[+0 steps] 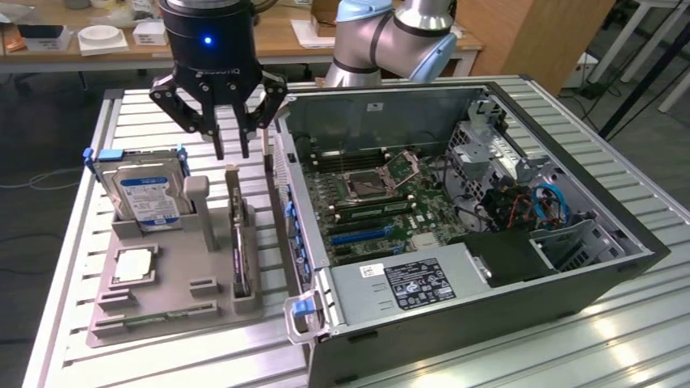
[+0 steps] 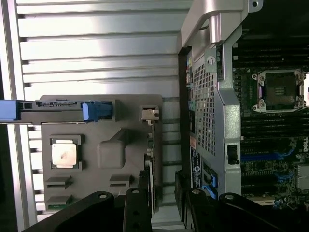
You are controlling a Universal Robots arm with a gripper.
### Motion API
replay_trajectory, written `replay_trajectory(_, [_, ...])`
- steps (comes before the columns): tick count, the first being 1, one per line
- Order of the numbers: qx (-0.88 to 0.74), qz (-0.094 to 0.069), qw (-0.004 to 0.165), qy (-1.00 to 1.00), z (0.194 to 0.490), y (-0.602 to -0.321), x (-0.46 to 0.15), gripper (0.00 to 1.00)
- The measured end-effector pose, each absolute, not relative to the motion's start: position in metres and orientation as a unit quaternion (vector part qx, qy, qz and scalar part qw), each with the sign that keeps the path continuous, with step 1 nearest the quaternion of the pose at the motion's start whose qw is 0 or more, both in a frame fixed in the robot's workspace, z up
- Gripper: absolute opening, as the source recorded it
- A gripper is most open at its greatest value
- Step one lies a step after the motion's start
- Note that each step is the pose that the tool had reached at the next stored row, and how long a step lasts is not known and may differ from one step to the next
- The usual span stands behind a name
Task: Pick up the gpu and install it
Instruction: 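Pick up the gpu and move the gpu toward the slot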
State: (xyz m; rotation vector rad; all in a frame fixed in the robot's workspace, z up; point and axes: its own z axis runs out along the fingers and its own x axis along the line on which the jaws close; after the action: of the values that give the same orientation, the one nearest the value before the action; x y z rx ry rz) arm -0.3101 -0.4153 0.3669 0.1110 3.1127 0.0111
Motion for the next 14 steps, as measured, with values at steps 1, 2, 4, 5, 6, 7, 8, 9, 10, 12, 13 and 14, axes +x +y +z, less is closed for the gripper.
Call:
replay_trajectory(1, [0.036,0.004,0.013,0.999,0.3669,-0.4153,-0.3101,0.36])
replay_trajectory(2, [0.036,0.004,0.013,0.999,0.3669,-0.4153,-0.3101,0.36])
replay_trajectory(4, [0.036,0.003,0.013,0.999,0.3668,-0.4153,-0.3101,0.36])
replay_trajectory(5, [0.036,0.004,0.013,0.999,0.3666,-0.4153,-0.3102,0.36])
replay_trajectory(6, [0.036,0.004,0.013,0.999,0.3663,-0.4153,-0.3101,0.36])
replay_trajectory(7, [0.036,0.004,0.013,0.999,0.3661,-0.4153,-0.3101,0.36])
replay_trajectory(8, [0.036,0.004,0.013,0.999,0.3658,-0.4153,-0.3101,0.36])
replay_trajectory(9, [0.036,0.004,0.013,0.999,0.3655,-0.4153,-0.3101,0.36])
replay_trajectory(10, [0.036,0.004,0.013,0.999,0.3652,-0.4153,-0.3101,0.36])
replay_trajectory(12, [0.036,0.004,0.013,0.999,0.3648,-0.4153,-0.3101,0.36])
replay_trajectory(13, [0.036,0.004,0.013,0.999,0.3645,-0.4153,-0.3101,0.36])
replay_trajectory(14, [0.036,0.004,0.013,0.999,0.3643,-0.4153,-0.3101,0.36])
